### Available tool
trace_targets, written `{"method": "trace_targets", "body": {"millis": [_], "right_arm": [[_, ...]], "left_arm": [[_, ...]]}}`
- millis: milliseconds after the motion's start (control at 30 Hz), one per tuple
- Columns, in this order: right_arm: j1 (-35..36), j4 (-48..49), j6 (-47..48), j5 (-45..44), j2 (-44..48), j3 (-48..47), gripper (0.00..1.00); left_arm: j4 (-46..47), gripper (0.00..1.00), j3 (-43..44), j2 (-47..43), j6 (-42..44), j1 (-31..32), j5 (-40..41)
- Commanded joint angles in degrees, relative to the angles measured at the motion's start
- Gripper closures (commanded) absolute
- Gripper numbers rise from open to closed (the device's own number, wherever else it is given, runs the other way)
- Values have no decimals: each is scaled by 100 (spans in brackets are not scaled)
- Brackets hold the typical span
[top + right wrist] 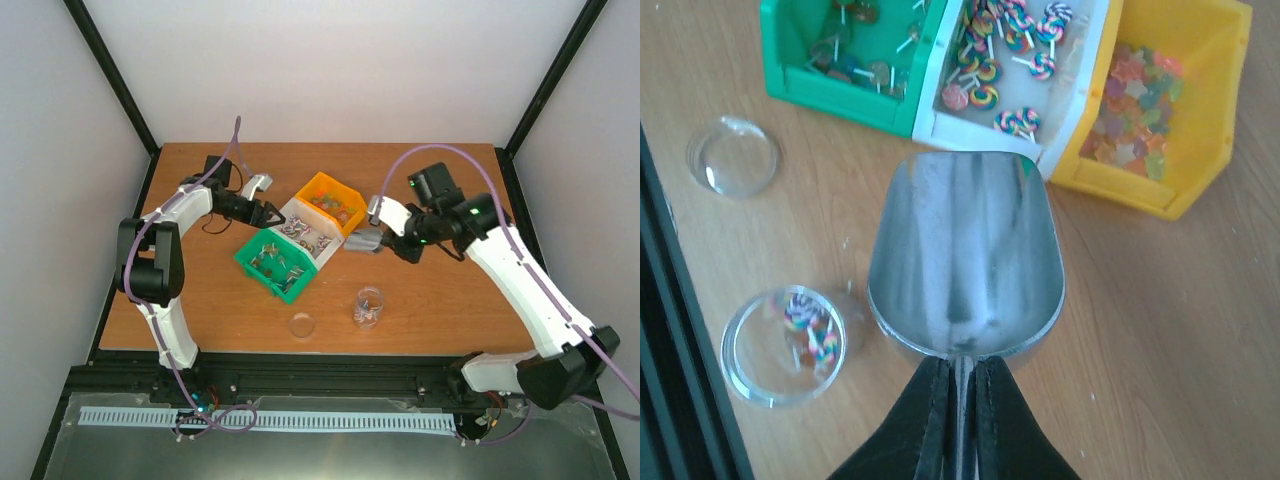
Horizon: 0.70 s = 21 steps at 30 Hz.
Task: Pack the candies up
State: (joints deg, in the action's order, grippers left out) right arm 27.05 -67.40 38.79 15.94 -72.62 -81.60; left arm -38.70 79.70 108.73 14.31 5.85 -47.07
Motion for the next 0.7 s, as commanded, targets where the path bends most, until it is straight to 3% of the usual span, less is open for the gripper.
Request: {"method": "trace_targets", "body": {"millis": [0, 333, 667], "right_arm": [[482, 838, -1049, -201, -419, -158, 97], [937, 1575, -1579, -680, -1892, -461, 97], [1110, 1966, -1480, -1200, -2895, -794, 97]], "left_arm": [[26, 26, -67, -19, 108, -40, 167], [24, 27, -178, -8, 221, -36, 218], [107, 27, -215, 46, 204, -40, 175]]}}
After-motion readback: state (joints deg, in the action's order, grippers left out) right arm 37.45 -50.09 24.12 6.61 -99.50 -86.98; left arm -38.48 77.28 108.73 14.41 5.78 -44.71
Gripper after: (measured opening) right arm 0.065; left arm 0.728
